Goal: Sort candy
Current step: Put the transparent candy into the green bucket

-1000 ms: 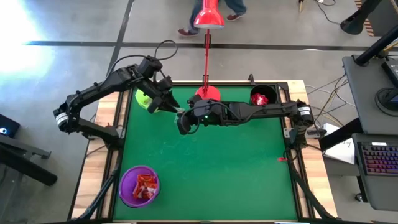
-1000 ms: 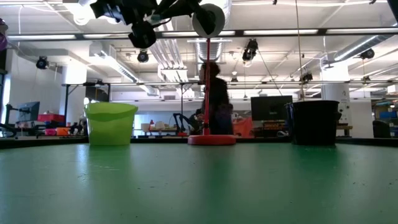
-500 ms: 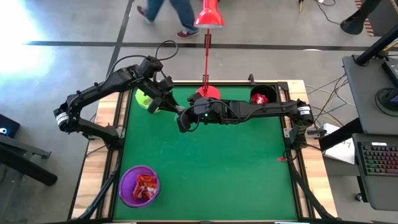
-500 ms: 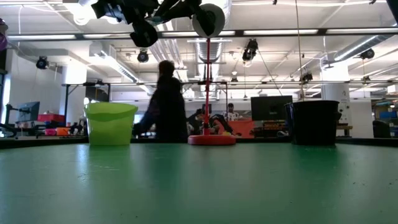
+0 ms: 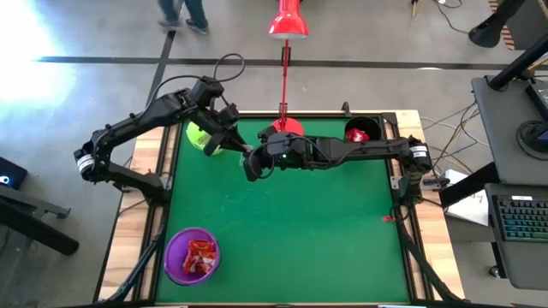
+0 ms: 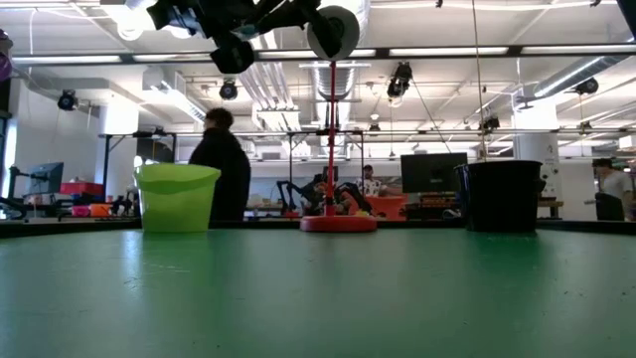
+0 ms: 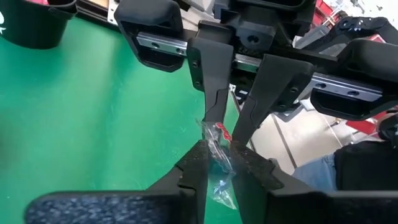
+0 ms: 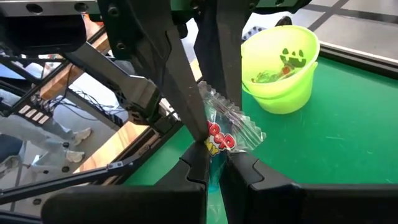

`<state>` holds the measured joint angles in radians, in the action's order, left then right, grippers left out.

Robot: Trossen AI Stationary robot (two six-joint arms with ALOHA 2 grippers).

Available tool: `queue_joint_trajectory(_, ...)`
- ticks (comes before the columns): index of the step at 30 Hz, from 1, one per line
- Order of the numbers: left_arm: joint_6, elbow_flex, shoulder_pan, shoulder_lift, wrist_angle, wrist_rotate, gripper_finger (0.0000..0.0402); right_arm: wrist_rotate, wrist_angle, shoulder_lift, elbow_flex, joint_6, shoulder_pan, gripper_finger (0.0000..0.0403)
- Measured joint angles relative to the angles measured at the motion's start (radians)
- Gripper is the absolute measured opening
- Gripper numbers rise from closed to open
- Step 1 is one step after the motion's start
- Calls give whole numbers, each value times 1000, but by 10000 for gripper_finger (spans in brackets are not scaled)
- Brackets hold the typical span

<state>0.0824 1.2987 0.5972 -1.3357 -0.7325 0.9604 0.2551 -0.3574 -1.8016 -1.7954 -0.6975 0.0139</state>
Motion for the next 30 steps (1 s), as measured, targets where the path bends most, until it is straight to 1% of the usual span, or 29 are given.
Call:
queue_joint_trajectory(6, 14, 0, -2, 0, 6, 1, 6, 3, -1, 0, 0, 2, 0, 12)
queue_joint_trajectory(15, 14, -1, -6, 0, 7, 23, 1, 3, 1, 0, 0, 28, 0, 16)
queue_joint_trajectory(17, 14, -1, -7, 0, 7, 23, 1, -2, 1, 0, 0, 29, 1, 26)
queue_joint_trajectory(20, 14, -1, -8, 0, 7, 26, 0, -20, 1, 0, 0, 29, 6, 51)
queue_joint_trajectory(26, 14, -1, -8, 0, 8, 28, 0, -19, 1, 0, 0, 28, 6, 107)
queue_joint_trajectory(30, 12, -1, -8, 1, 4, 27, 0, -19, -9, 0, 0, 29, 6, 133)
